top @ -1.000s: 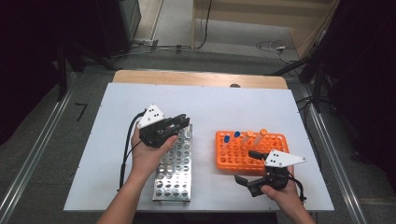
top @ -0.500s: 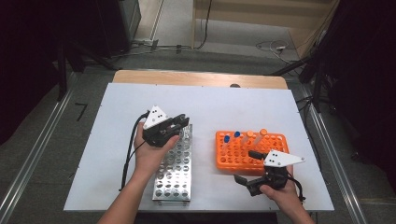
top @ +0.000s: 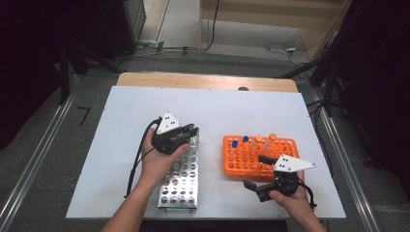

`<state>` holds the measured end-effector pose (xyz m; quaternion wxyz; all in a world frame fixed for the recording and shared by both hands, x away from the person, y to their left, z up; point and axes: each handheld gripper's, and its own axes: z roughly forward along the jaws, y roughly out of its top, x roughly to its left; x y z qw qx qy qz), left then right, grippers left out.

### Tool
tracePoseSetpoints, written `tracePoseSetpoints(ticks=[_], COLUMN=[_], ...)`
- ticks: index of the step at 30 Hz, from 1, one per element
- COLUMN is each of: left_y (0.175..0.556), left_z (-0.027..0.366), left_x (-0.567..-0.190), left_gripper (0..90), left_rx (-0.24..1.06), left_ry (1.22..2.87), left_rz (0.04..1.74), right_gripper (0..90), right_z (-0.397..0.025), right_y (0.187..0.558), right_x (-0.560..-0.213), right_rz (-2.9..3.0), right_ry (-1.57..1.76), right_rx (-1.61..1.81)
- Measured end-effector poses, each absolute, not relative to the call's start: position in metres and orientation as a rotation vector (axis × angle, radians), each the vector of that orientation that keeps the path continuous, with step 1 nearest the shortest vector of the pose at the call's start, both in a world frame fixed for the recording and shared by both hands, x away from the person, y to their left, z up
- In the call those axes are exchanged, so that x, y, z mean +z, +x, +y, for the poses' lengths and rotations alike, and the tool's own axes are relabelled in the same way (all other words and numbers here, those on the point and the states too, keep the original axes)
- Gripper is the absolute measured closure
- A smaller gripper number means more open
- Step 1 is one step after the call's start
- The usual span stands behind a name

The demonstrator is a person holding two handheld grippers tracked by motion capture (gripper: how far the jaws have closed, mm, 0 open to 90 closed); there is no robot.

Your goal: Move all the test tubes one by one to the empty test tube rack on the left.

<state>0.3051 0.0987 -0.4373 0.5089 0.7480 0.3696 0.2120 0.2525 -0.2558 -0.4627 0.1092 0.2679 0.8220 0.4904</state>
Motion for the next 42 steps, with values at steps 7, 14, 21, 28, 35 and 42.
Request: tracePoseSetpoints(ticks=[7, 14, 21, 28, 35, 42], left_y=[0.307, 0.306, 0.302, 0.294, 0.285, 0.276], left_z=[0.098, 0.101, 0.103, 0.107, 0.11, 0.12], left_x=[-0.439, -0.439, -0.436, -0.43, -0.43, -0.433], left_gripper=[75.9, 69.8, 51.3, 35.0, 21.5, 8.4], left_rx=[0.492, 0.42, 0.396, 0.354, 0.338, 0.323], left_ry=[1.845, 1.815, 1.773, 1.744, 1.723, 1.709], left_rz=[0.894, 0.898, 0.894, 0.865, 0.874, 0.892], right_gripper=[0.0, 0.0, 1.0, 2.6, 3.1, 4.6], right_z=[-0.258, -0.261, -0.267, -0.279, -0.291, -0.301], right_y=[0.254, 0.255, 0.257, 0.263, 0.273, 0.288], right_x=[-0.463, -0.462, -0.46, -0.455, -0.454, -0.457], right_rz=[2.405, 2.394, 2.366, 2.302, 2.263, 2.225], right_ry=[0.805, 0.814, 0.833, 0.872, 0.929, 1.037], right_rx=[1.446, 1.452, 1.461, 1.47, 1.463, 1.46])
